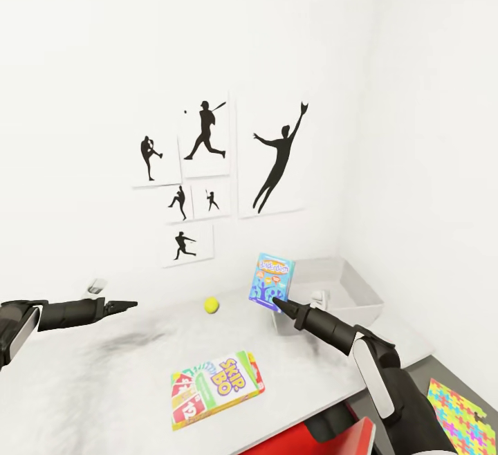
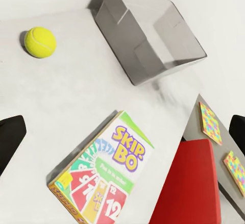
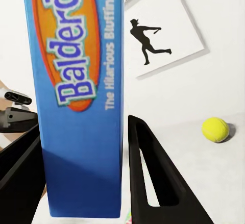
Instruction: Put all the toys in the child's room - the three board games (two on the bed and one on the table), the two jigsaw puzzles on the table, and the tennis ball on the table - inside the toy box on the table in the child's room.
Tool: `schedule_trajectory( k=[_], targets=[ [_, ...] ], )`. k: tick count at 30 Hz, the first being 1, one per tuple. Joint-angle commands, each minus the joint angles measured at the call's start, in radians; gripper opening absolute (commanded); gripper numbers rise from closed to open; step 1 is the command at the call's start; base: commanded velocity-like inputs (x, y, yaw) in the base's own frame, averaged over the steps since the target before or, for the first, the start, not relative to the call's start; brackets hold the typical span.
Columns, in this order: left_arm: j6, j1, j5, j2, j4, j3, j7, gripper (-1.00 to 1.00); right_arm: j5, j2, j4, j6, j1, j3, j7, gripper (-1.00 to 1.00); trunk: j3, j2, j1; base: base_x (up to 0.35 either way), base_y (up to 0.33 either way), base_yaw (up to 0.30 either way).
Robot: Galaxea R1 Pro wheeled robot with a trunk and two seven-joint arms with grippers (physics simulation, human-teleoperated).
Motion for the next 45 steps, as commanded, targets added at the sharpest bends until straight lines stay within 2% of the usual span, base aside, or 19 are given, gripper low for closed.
schedule_trajectory(
  k=[1, 45],
  targets=[
    [0.009, 0.0, 0.003, 0.0, 0.0, 0.0, -0.001, 1.0, -0.007, 0.0, 0.001, 0.008, 0.0, -0.001, 0.002, -1.0, 0.0, -0.001, 0.0, 0.014, -0.003, 0.0],
    [0.008, 0.0, 0.003, 0.0, 0.002, 0.0, -0.001, 1.0, -0.007, 0.0, 0.007, 0.008, 0.0, -0.001, 0.0, -1.0, 0.0, -0.001, 0.0, 0.048, -0.025, 0.0]
  ],
)
